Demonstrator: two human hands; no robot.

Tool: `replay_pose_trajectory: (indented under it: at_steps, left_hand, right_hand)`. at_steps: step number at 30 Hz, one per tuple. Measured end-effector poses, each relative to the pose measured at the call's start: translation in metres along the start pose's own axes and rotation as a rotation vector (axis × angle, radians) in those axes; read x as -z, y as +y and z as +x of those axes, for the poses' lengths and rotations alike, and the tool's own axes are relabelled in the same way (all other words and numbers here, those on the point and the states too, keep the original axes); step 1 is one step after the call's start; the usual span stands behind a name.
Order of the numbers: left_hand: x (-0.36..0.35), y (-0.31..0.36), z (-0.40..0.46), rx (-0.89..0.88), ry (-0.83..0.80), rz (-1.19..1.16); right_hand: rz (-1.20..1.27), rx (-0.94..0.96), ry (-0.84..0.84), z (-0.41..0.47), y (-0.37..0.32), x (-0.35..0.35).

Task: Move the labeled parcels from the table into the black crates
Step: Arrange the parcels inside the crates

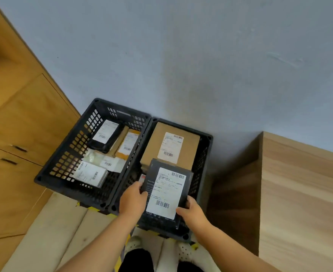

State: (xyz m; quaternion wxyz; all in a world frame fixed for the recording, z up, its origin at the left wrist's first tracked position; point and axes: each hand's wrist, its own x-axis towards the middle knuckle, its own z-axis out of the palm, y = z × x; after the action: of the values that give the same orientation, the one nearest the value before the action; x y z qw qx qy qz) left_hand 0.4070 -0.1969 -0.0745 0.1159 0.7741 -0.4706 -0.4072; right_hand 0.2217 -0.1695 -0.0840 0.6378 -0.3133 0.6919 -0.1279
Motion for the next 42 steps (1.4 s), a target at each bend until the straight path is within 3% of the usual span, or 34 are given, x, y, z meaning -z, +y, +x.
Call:
replay_pose_trajectory:
  at_steps: [9,18,28,42]
  left_hand:
    - [-0.022,-0.054,0.056,-0.099,-0.198,0.209]
    - [-0.077,-0.076,0.107,-0.133,-0.356,0.279]
    - [-0.145,-0.106,0.158,-0.137,-0.508,0.459]
    - [-0.188,-0.139,0.199,-0.215,-0.53,0.65]
  right_hand:
    - [-0.025,-0.12,0.086,0.037,0.024,-0.057]
    - [-0.294,-0.099,0.155,0.092,0.048,-0.055]
    - [-0.554,-0.196,0.096,0.157,0.088,-0.06]
    - [-0.399,-0.162,0.071,0.226,0.126,-0.073]
